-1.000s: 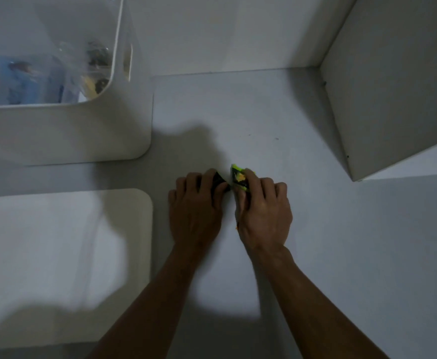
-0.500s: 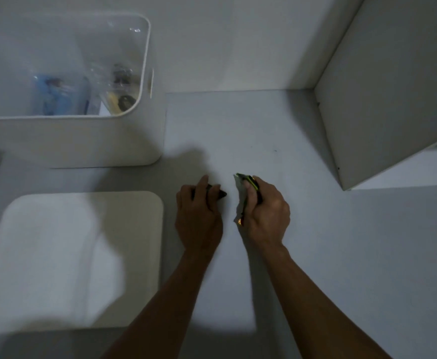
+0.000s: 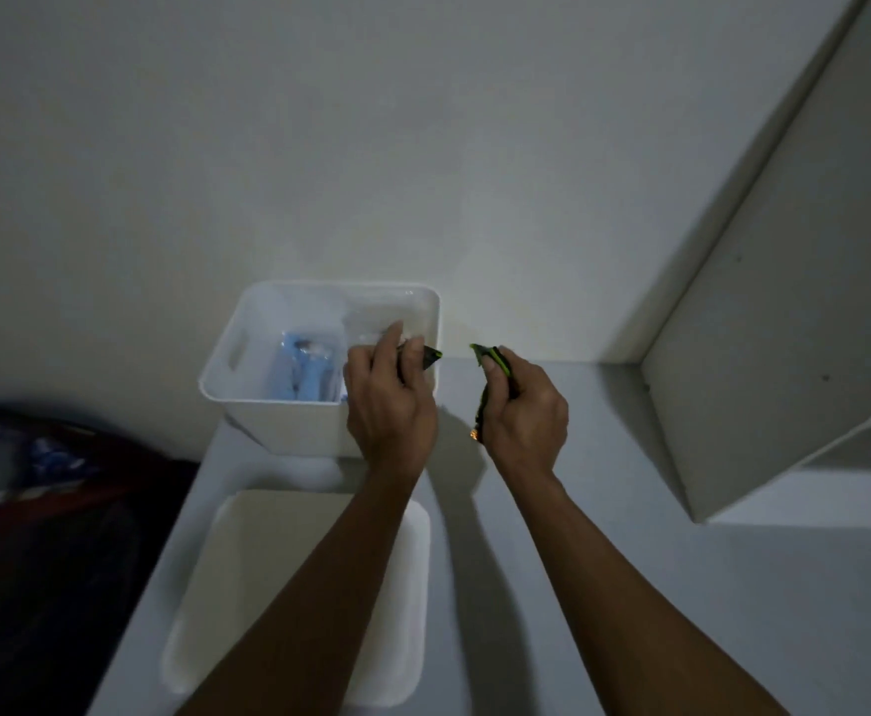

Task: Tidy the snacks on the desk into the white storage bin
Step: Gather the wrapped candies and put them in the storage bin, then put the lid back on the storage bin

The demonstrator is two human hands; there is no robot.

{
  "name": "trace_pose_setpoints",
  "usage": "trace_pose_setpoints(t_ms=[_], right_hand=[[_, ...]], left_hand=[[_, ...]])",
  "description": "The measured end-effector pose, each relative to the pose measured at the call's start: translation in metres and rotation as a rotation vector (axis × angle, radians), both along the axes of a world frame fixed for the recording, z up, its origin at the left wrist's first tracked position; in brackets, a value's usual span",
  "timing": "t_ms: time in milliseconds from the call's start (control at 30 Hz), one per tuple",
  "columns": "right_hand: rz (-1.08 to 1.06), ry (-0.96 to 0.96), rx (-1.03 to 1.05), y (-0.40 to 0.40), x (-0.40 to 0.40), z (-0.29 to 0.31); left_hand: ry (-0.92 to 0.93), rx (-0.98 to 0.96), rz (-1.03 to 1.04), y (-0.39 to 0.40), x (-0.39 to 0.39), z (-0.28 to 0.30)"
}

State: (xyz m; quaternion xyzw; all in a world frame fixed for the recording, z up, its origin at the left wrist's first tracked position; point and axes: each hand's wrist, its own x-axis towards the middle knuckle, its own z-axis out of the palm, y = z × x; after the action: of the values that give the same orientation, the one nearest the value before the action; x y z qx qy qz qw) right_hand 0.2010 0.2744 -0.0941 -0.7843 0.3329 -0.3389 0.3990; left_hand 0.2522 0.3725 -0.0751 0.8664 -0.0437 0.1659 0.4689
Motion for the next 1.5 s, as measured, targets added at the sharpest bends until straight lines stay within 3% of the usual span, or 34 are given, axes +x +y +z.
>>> trace_pose_setpoints(t_ms=[200,500,767,1067,1267,1433,1500], right_hand=[[0.188,0.15,-0.033,0.043,0.056,0.034],[0.285,0.423,-0.073,0.051,0.123,0.007],[0.252,0.392,-0.069,0.057,0.13,-0.006],[0.225,0.321,0.035,0.063,0.095,0.019],[0.226,0.235,0.056,0.076,0.034,0.028],[0.229,0.281,0.138,0.098,-0.028,-0.016],[0.229,0.35,0.2,0.113,-0.057,-0.04]], left_hand=[[0.081,0.046,0.039,0.042,0.058,0.024],[0.275,0.179,-0.048,0.045,0.117,-0.012],[0.307,0.117,-0.142,0.055,0.133,-0.043],[0.2,0.035,-0.181,0.08,0.107,-0.031],[0.154,-0.025,-0.14,0.112,0.047,-0.005],[0.162,-0.076,-0.082,0.164,-0.021,-0.034],[0.194,-0.007,-0.059,0.193,-0.046,-0.058]])
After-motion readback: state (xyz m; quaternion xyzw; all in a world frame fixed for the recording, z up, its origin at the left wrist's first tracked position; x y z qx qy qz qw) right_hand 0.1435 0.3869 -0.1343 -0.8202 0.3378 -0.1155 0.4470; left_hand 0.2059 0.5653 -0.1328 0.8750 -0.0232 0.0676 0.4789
